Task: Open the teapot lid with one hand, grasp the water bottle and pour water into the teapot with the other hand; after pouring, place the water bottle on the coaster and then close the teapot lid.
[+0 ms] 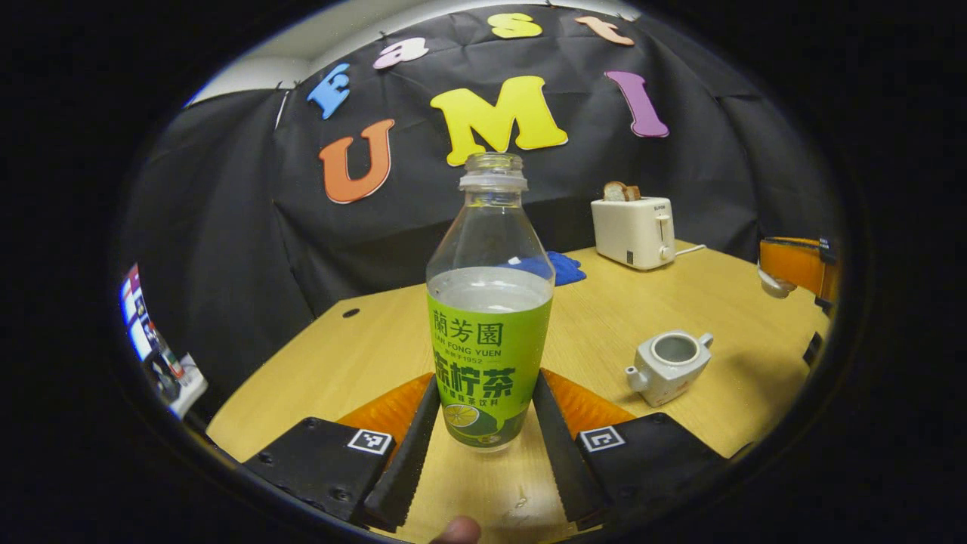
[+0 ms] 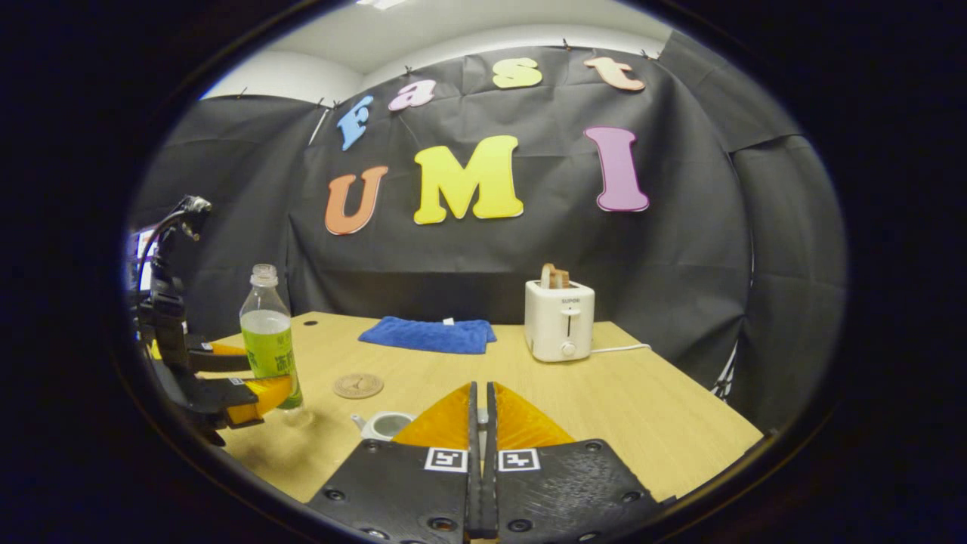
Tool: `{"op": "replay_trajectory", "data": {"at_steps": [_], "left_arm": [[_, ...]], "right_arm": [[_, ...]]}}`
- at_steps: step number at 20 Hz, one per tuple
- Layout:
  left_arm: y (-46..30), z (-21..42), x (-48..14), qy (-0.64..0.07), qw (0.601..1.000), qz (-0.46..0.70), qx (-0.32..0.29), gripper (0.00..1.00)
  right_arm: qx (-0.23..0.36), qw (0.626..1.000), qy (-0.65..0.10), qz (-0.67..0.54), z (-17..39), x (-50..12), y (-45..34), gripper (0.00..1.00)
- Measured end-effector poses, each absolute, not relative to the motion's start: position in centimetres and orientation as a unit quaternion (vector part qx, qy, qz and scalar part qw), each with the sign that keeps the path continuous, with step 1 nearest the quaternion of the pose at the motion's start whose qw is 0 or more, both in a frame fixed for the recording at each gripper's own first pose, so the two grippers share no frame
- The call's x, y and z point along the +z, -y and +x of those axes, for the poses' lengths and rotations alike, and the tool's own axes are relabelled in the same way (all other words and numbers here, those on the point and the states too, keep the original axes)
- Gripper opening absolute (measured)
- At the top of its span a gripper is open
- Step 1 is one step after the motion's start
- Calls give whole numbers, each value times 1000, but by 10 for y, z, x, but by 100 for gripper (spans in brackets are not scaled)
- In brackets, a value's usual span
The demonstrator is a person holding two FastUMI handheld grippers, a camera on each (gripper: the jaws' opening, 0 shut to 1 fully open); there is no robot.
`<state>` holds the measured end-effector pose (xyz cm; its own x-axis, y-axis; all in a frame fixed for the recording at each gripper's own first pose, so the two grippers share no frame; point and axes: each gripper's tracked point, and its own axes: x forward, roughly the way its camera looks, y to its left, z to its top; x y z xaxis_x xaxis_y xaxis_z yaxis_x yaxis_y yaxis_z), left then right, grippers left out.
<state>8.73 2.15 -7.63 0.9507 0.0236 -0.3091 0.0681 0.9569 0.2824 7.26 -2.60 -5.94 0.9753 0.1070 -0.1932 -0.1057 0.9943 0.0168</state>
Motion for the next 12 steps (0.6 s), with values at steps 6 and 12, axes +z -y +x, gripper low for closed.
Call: {"op": "replay_trajectory", "data": {"at_steps": [6,12], "left_arm": [[-33,84,-76,-183,932,311,-14,74],[-30,87,-75,-190,860,472,-32,73]], "right_arm": [[60,992,-105,-23,64,-67,42,0],[54,993,-104,-16,57,-67,62,0]]}}
